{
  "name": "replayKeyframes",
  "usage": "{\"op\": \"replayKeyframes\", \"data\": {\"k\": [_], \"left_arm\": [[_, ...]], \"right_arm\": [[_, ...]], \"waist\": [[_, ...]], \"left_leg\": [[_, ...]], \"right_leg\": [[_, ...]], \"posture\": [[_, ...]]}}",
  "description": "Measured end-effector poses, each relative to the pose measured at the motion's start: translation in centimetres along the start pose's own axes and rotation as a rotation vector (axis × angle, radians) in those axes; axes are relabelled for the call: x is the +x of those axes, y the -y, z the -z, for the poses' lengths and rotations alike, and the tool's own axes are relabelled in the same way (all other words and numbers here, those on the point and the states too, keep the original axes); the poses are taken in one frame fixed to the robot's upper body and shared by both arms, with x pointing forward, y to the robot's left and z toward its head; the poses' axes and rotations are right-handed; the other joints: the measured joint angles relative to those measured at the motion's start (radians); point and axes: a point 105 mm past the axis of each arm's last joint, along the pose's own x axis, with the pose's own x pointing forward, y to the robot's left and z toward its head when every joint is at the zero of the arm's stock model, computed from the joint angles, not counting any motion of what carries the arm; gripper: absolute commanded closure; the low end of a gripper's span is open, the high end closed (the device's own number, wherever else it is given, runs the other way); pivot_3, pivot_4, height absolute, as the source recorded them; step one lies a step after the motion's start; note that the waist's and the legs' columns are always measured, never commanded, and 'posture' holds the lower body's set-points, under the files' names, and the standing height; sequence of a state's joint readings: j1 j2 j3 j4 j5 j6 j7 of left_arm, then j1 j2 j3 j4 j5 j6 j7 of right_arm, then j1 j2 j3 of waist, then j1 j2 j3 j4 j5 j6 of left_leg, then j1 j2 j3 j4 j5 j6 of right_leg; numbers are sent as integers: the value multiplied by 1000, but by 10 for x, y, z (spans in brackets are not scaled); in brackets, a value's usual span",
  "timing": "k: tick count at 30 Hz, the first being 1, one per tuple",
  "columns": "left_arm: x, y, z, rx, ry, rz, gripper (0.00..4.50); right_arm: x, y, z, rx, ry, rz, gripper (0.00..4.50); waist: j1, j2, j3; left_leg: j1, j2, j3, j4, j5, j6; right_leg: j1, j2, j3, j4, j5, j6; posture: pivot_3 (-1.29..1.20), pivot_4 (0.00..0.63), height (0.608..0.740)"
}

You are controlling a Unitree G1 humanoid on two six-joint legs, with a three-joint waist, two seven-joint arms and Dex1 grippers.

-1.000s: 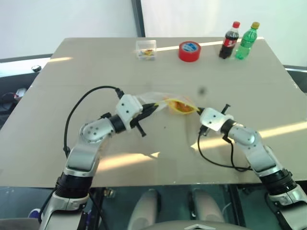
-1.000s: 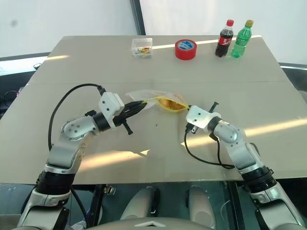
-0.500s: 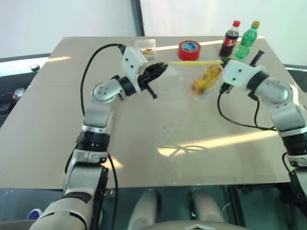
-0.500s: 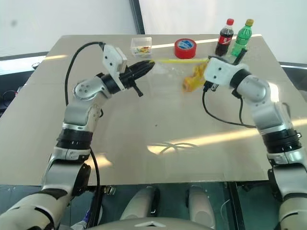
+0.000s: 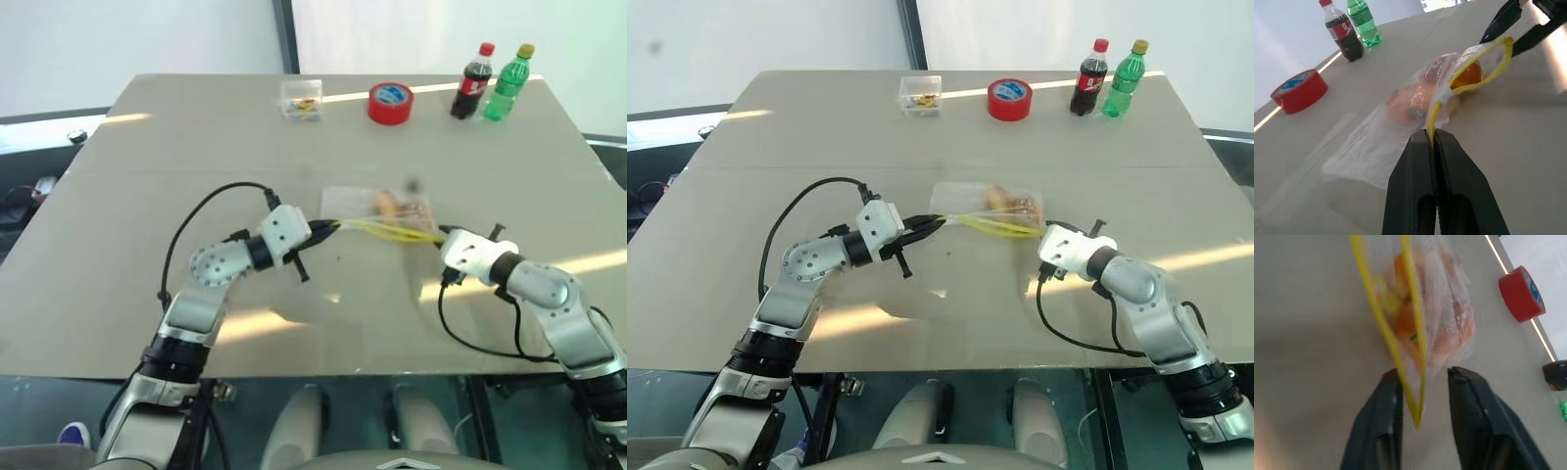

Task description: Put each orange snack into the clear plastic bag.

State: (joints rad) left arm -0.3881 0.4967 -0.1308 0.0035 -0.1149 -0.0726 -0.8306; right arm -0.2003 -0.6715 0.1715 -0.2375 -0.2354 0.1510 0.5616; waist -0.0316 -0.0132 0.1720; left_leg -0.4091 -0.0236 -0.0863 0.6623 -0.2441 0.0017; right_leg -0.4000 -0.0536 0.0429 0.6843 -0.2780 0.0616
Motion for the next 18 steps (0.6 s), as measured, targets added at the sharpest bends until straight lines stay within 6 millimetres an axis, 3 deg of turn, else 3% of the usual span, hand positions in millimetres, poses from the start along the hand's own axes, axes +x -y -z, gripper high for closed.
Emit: {"op": "replayKeyframes", "data": {"k": [5,9,15,17,18], "left_arm": [[1,-3,-1,67,-13,-37,4500],[3,-2,-3,113,-12,-44,4500],[8,0,-6,153,-2,-38,4500],[8,0,-6,164,-2,-40,4500],[8,0,-6,166,-1,-41,4500]], "right_arm": [[-16,2,-12,56,52,-16,1658],[-17,9,-49,30,182,-67,1658],[19,1,-120,-65,393,-100,1658],[30,-3,-124,-104,393,-103,1658],[32,-3,-123,-108,389,-104,1889]], "waist": [[0,0,0],[-7,0,0],[-8,0,0],[1,0,0],[2,0,0]], "left_leg": [[0,0,0,1,0,0],[1,0,-1,1,0,0],[5,0,-1,1,0,0],[4,0,-2,1,0,0],[4,-1,-2,1,0,0]], "right_leg": [[1,0,0,-1,0,0],[3,1,-1,-1,0,0],[6,1,-1,-1,0,0],[6,0,-2,-2,0,0],[6,0,-2,-2,0,0]], "posture": [[0,150,740],[0,150,740],[0,150,740],[0,150,740],[0,150,740]]}}
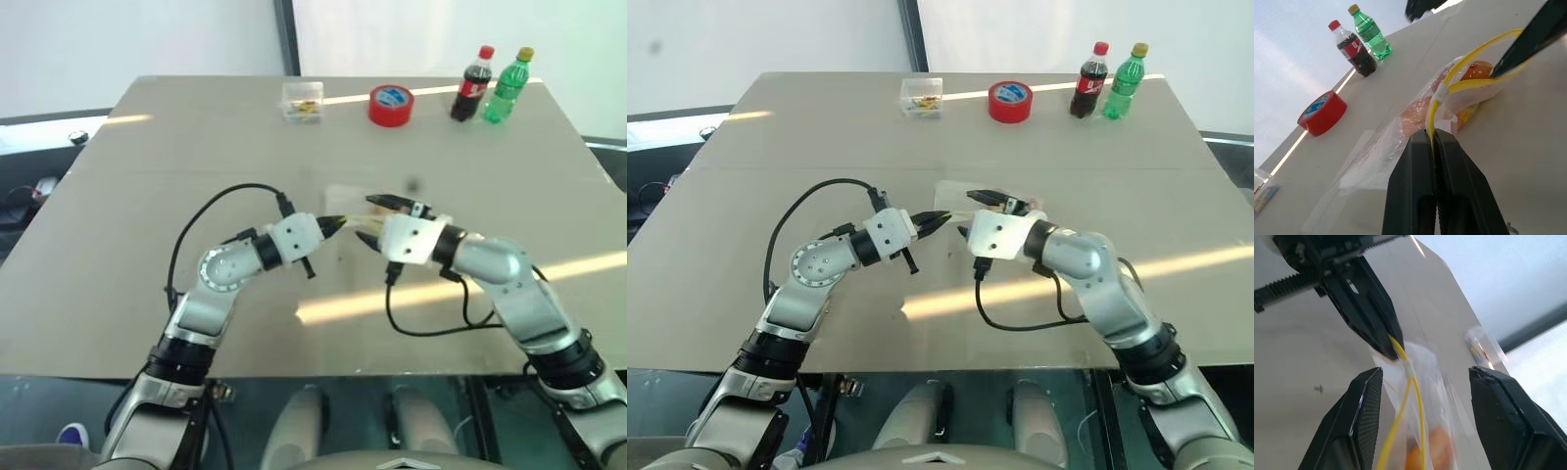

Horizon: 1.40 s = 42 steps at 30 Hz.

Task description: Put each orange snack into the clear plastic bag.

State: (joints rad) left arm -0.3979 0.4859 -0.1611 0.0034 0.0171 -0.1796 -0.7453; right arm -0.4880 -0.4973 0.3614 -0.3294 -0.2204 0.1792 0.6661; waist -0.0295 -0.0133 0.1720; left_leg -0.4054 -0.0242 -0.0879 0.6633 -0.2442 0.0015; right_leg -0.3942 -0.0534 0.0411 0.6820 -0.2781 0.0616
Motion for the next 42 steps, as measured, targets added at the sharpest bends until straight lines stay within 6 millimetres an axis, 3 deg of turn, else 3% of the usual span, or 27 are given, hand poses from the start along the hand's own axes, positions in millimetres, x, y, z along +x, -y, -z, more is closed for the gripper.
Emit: {"op": "replayKeyframes", "data": {"k": [3,29,34,42], "left_arm": [[0,-1,0,5,1,-6,4500],[-2,-1,-1,62,1,-21,4500],[-2,-1,-1,63,1,-22,4500],[-3,-1,-1,60,0,-28,4500]], "right_arm": [[8,-3,3,-45,-5,-21,2895],[19,-5,4,-144,-3,-24,2895],[19,-5,4,-144,-4,-29,4450],[19,-5,4,-144,-5,-33,4450]], "waist": [[10,0,0],[11,0,0],[11,0,0],[11,0,0]], "left_leg": [[-1,0,0,0,0,0],[0,0,0,-1,0,0],[0,0,0,-1,0,0],[0,0,0,-1,0,0]], "right_leg": [[-1,0,0,-1,0,0],[0,0,0,-1,0,0],[0,1,0,-1,0,0],[0,0,0,-1,0,0]], "posture": [[0,150,740],[0,150,740],[0,150,740],[0,150,740]]}}
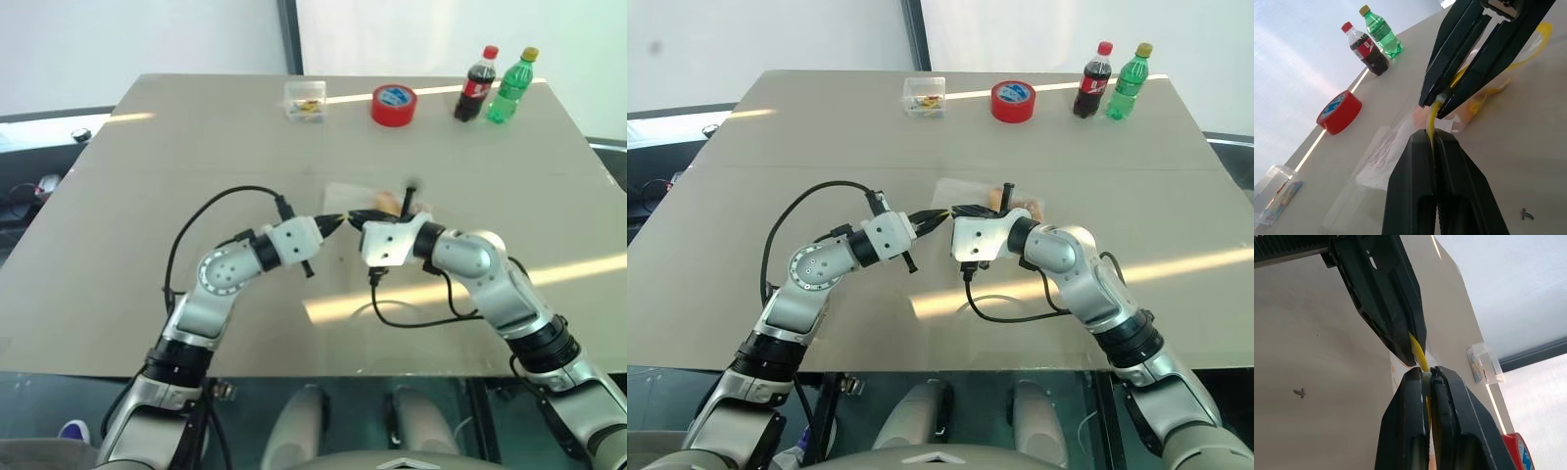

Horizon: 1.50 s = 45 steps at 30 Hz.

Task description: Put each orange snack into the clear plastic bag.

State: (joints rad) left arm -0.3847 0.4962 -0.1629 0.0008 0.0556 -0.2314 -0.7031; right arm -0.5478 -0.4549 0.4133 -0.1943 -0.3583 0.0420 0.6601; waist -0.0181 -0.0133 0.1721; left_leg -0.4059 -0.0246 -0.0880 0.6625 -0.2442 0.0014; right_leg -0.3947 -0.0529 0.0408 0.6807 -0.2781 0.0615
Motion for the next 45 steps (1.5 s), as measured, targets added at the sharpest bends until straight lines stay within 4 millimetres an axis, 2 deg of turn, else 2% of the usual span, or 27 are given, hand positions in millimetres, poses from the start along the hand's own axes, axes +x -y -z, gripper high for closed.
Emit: {"op": "replayKeyframes", "data": {"k": [6,10,17,20,25,30,36,40,45], "left_arm": [[1,-1,-1,-11,7,-13,4500],[5,-1,-2,-58,24,-36,4500],[8,-10,3,-104,16,-75,4500],[8,-10,4,-107,14,-76,4500],[7,-11,3,-126,24,-81,4500],[8,-13,4,-141,31,-87,4500],[7,-16,6,-154,31,-98,4500],[8,-39,0,-177,48,-147,4500],[13,-79,-9,-225,76,-234,4500]], "right_arm": [[-1,0,2,13,-13,2,4450],[-10,-2,10,13,-51,14,4450],[-45,1,42,57,-214,75,4450],[-51,-1,47,63,-243,79,4450],[-82,2,67,59,-351,111,4450],[-91,8,72,60,-381,130,4450],[-90,15,68,70,-369,146,4450],[-88,36,58,117,-324,202,4450],[-92,80,51,63,-300,280,4450]], "waist": [[0,0,0],[4,0,0],[3,0,0],[2,0,0],[4,0,0],[1,0,0],[3,0,0],[3,0,0],[3,0,0]], "left_leg": [[0,0,0,0,0,0],[0,0,0,0,0,0],[0,0,0,0,0,0],[0,0,0,0,0,0],[0,0,0,0,0,0],[0,0,0,0,0,0],[0,0,0,0,0,0],[-1,0,0,0,0,0],[-1,-1,-1,1,0,0]], "right_leg": [[0,0,0,0,0,0],[0,0,0,0,0,0],[0,0,0,0,0,0],[0,0,0,0,0,0],[0,-1,0,0,0,0],[0,0,0,0,0,0],[0,0,0,0,0,0],[0,0,0,0,0,0],[0,0,-1,-1,0,0]], "posture": [[0,150,740],[0,150,740],[0,150,740],[0,150,740],[0,150,740],[0,150,740],[0,150,740],[0,150,740],[0,150,740]]}}
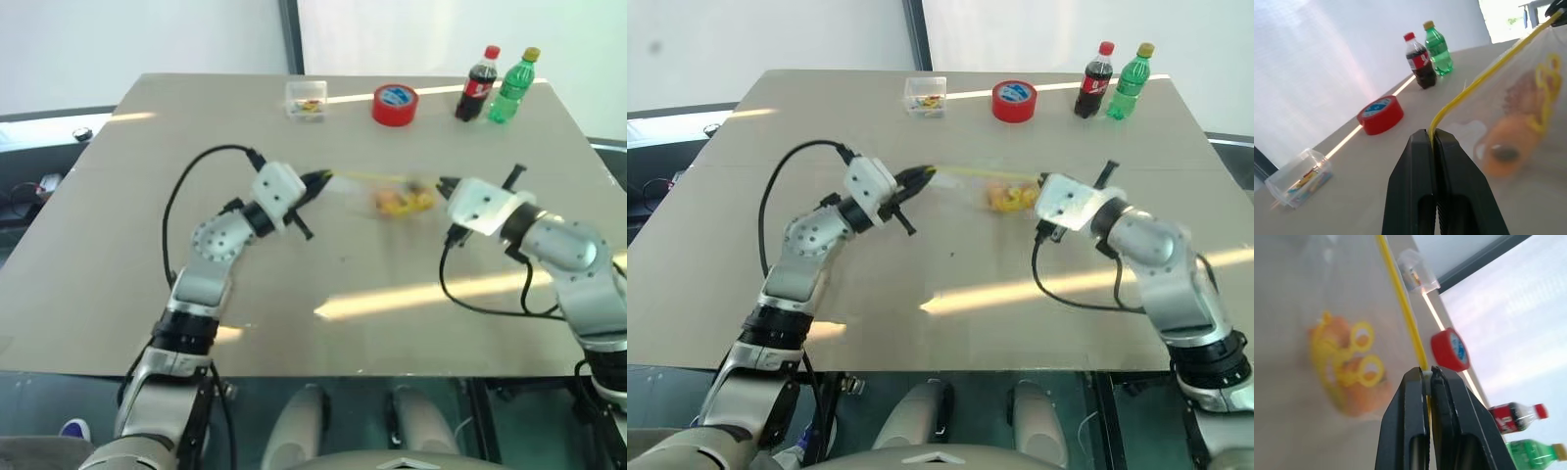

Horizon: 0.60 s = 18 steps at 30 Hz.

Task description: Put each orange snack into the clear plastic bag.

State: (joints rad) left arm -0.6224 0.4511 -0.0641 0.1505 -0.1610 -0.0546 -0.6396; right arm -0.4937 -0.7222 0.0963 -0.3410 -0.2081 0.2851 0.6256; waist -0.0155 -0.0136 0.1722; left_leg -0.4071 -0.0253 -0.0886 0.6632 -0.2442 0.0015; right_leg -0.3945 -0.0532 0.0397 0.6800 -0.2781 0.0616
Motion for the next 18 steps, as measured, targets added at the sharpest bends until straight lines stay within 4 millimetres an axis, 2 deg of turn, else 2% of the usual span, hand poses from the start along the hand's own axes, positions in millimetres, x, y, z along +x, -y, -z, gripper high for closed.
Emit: {"op": "replayKeyframes", "data": {"k": [5,8,11,13,15,18], "left_arm": [[20,-21,0,9,-24,-57,4500],[28,-25,-2,26,-12,-66,4500],[25,-24,-5,44,6,-51,4500],[13,-15,1,51,-4,0,4500],[-10,6,23,49,-68,81,4500],[-28,33,47,16,-138,160,4500]], "right_arm": [[9,15,12,-26,-7,75,4450],[11,19,13,-50,2,102,4450],[9,20,12,-53,4,110,4450],[1,9,10,-22,12,88,4450],[-8,-19,12,59,3,12,4450],[-15,-47,22,149,-34,-57,4450]], "waist": [[1,0,0],[-1,0,0],[-5,0,0],[-7,0,0],[-9,0,0],[-3,0,0]], "left_leg": [[-2,-1,0,1,0,0],[-9,-1,0,2,3,-4],[-9,-1,1,0,3,-4],[-8,1,2,-3,3,-4],[-9,1,2,-4,3,-4],[-8,1,2,-1,2,-3]], "right_leg": [[-2,0,-1,-1,0,0],[-8,0,0,0,0,0],[-10,0,1,0,0,0],[-10,0,2,-1,0,0],[-11,-1,3,-1,0,0],[-10,-1,3,1,0,0]], "posture": [[0,150,740],[0,150,740],[0,150,740],[0,150,740],[0,150,740],[0,150,740]]}}
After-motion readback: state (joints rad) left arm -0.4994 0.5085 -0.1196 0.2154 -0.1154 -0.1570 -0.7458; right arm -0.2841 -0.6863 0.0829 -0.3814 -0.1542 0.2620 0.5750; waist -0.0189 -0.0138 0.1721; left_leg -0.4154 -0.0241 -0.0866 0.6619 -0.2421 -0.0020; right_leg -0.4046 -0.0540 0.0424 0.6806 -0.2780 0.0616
